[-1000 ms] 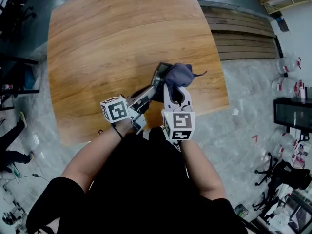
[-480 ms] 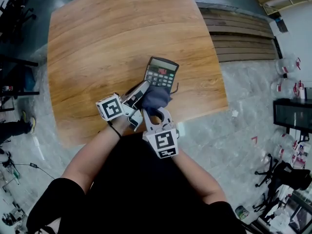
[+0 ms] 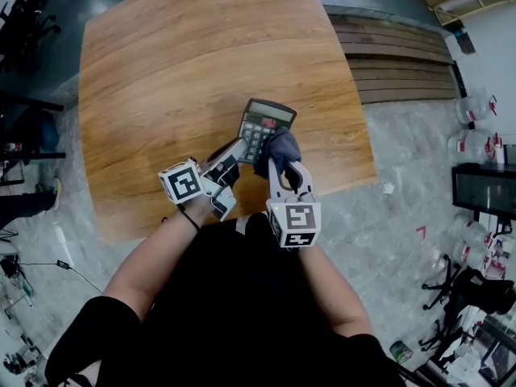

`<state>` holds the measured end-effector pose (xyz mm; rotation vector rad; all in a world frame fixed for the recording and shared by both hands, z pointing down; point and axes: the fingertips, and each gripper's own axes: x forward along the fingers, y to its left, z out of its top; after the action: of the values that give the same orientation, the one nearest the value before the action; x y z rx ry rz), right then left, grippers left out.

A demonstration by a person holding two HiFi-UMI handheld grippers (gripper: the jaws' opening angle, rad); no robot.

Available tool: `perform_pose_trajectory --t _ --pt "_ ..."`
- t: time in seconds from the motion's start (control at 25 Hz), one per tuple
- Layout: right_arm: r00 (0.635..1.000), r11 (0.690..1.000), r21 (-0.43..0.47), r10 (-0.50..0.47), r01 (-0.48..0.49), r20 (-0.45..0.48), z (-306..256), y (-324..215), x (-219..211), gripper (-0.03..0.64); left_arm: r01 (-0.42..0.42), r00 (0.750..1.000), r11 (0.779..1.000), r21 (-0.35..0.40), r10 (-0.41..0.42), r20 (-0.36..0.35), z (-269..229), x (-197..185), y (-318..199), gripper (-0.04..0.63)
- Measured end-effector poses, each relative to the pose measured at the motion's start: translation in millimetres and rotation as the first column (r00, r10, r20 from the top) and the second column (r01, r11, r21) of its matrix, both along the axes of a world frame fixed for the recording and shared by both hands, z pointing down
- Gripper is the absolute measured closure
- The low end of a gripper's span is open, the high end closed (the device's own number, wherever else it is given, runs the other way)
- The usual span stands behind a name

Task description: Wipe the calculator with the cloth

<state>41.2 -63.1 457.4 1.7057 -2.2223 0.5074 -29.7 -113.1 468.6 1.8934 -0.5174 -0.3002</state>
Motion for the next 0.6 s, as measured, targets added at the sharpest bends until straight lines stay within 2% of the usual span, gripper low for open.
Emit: perform_pose_trajectory --t 0.16,0.28,0.4,0.6 --pt "0.992 0.992 0.013 0.125 -0.125 -0.023 1.4 -10.4 47.1 0.566 0.019 0.998 1.000 -0.019 -0.020 -0.054 -13.2 -4.4 -1.7 0.526" --pt "0.980 0.985 0.055 0.167 -0.162 -0.109 4.4 -14.9 68.9 0.566 0.013 0.994 0.999 -0.031 -0.017 -0.111 -29.0 -4.7 -2.3 0.526" --pt "0.968 0.987 0.120 0.133 -0.109 -0.211 4.5 -14.1 65.0 0.566 0.006 0.987 0.999 -0.039 -0.012 -0.163 -44.5 -2.3 1.4 0.526" --pt "0.975 0.976 0.212 -0.006 0.055 -0.224 -2.3 -8.5 18.5 0.566 -0.013 0.981 0.999 -0.047 0.004 -0.196 -54.5 7.2 3.6 0.526"
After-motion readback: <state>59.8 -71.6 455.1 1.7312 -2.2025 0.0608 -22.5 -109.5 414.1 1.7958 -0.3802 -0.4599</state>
